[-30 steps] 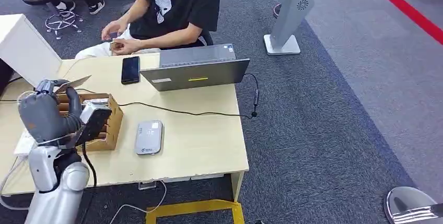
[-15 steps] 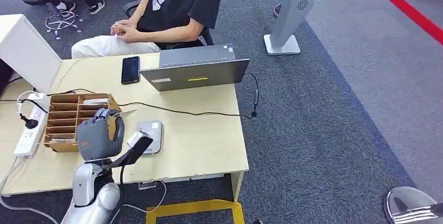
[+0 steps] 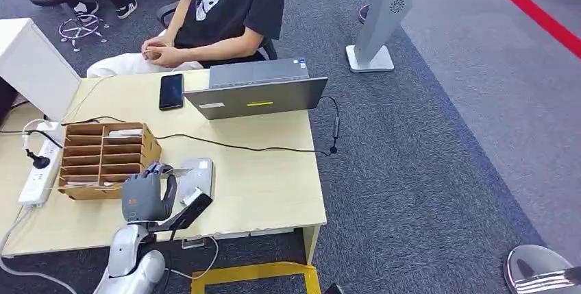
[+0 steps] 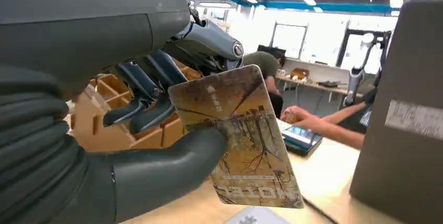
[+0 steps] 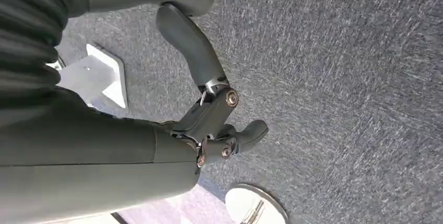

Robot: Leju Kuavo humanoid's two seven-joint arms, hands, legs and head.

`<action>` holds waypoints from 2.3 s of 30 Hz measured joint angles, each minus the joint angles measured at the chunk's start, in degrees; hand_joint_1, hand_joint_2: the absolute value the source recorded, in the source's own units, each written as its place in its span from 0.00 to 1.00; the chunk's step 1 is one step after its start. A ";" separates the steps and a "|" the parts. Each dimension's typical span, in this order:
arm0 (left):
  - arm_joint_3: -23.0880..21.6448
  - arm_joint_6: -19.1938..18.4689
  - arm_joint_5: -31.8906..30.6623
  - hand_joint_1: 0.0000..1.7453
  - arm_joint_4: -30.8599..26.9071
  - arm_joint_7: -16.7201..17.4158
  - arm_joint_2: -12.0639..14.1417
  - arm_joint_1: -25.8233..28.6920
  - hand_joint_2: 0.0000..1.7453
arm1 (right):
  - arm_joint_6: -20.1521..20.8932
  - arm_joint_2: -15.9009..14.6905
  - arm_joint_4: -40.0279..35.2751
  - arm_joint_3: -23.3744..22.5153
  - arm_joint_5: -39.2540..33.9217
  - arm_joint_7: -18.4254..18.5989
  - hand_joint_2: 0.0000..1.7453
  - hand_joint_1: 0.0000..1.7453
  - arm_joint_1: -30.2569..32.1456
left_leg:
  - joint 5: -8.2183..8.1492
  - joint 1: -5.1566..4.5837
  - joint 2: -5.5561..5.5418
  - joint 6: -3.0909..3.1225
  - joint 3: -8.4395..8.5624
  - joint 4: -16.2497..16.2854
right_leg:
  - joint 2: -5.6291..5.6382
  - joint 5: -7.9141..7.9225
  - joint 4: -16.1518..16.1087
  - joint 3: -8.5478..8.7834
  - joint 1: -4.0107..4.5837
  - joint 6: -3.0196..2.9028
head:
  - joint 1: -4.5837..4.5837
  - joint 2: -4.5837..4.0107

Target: Pass the card to the sensor for recognition and then transmit it.

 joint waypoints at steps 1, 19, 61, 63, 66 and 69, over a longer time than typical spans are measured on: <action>0.33 0.00 0.02 1.00 0.63 -0.11 -0.18 -0.04 1.00 | 0.00 0.07 -0.07 -0.02 -0.22 0.04 1.00 0.00 0.00 | 0.00 0.00 0.00 0.00 0.00 0.00 | 0.00 0.00 0.00 0.00 0.00 0.00 | 0.02 0.00; 3.30 0.85 6.03 1.00 9.11 -5.27 -3.12 -0.86 1.00 | -0.17 0.35 -0.33 -0.09 -1.68 -2.10 1.00 0.00 -0.14 | 0.00 -0.01 -0.01 0.00 -0.03 0.00 | -0.02 0.00 0.00 -0.02 0.00 0.00 | 0.02 0.00; 8.35 -5.31 -8.79 1.00 -27.41 6.69 15.78 -10.22 1.00 | -0.18 0.33 0.31 -0.13 -3.54 0.04 1.00 0.00 1.15 | 0.09 0.07 0.15 -0.01 -0.12 0.01 | 0.08 0.13 0.06 -0.17 0.04 -0.08 | 0.02 0.00; 8.35 -5.27 -8.76 1.00 -27.39 6.95 15.91 -10.90 1.00 | -0.15 0.33 0.31 -0.13 -3.63 0.02 1.00 0.00 1.07 | 0.09 0.07 0.17 -0.01 -0.11 0.01 | 0.09 0.13 0.06 -0.17 0.04 -0.08 | 0.02 0.00; 8.35 -4.44 -8.87 1.00 -27.11 6.89 15.87 -11.72 1.00 | -0.15 0.33 0.31 -0.13 -3.84 -0.07 1.00 0.00 0.99 | 0.09 0.07 0.16 -0.01 -0.11 0.01 | 0.09 0.13 0.06 -0.19 0.04 -0.08 | 0.02 0.00; 8.35 -3.78 -9.14 1.00 -26.41 6.43 15.56 -12.71 1.00 | -0.13 0.33 0.31 -0.13 -3.98 -0.13 1.00 0.00 0.83 | 0.09 0.07 0.16 -0.01 -0.11 0.01 | 0.09 0.13 0.06 -0.20 0.04 -0.08 | 0.00 0.00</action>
